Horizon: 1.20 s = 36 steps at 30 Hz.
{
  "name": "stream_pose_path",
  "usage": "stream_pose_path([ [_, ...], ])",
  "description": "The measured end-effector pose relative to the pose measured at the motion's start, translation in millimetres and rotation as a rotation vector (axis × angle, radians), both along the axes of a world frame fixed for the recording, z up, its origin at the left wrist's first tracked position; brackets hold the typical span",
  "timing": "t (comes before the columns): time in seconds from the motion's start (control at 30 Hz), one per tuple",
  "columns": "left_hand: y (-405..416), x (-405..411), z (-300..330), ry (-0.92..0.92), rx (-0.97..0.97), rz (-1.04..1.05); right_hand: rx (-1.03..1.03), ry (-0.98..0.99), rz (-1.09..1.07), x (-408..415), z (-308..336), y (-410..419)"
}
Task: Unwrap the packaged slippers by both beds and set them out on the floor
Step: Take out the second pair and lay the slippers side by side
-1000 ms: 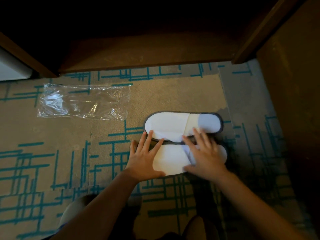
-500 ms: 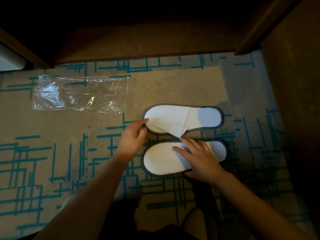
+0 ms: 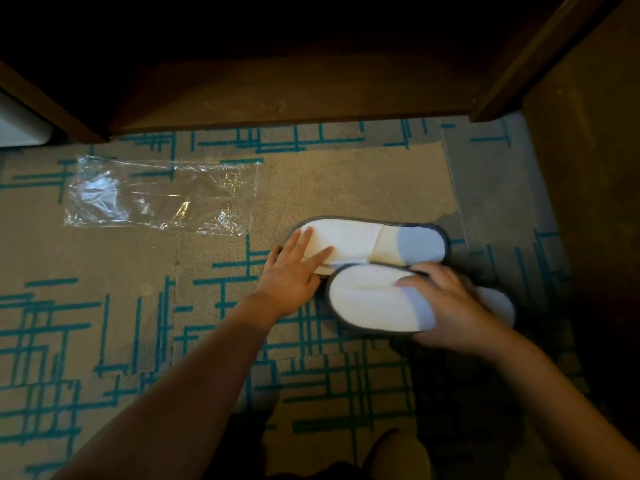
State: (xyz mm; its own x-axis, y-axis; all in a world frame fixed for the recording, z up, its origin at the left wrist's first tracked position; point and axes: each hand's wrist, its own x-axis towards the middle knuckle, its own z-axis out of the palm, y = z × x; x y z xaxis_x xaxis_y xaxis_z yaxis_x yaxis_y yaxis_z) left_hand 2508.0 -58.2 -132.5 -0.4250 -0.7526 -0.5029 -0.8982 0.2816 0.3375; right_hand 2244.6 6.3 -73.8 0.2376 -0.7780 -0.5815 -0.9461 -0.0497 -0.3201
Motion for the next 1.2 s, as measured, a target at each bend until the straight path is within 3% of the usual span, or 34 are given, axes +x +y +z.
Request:
stream_pose_path([
  [0.17,13,-3,-1,-0.010,-0.017,0.012,-0.269,0.035,-0.167,-10,14,-47],
  [0.3,37,-2,2,-0.057,-0.008,-0.011,-0.267,0.001,-0.051,24,-4,-103],
  [0.43,60,-4,6,-0.126,0.013,-0.022,-0.319,0.086,0.108,54,-25,-127],
  [0.63,66,-5,9,-0.091,0.011,-0.009,-0.110,0.103,0.188,61,-46,-127],
  [0.77,56,1,9,0.023,-0.111,0.118,-0.180,0.050,0.123,61,-39,-102],
  [0.93,18,-1,2,-0.073,-0.128,0.068,-0.229,0.074,0.068,72,-32,-43],
  [1.2,-3,-9,-7,-0.180,-0.059,0.021,0.123,0.097,0.076,68,-45,-50],
])
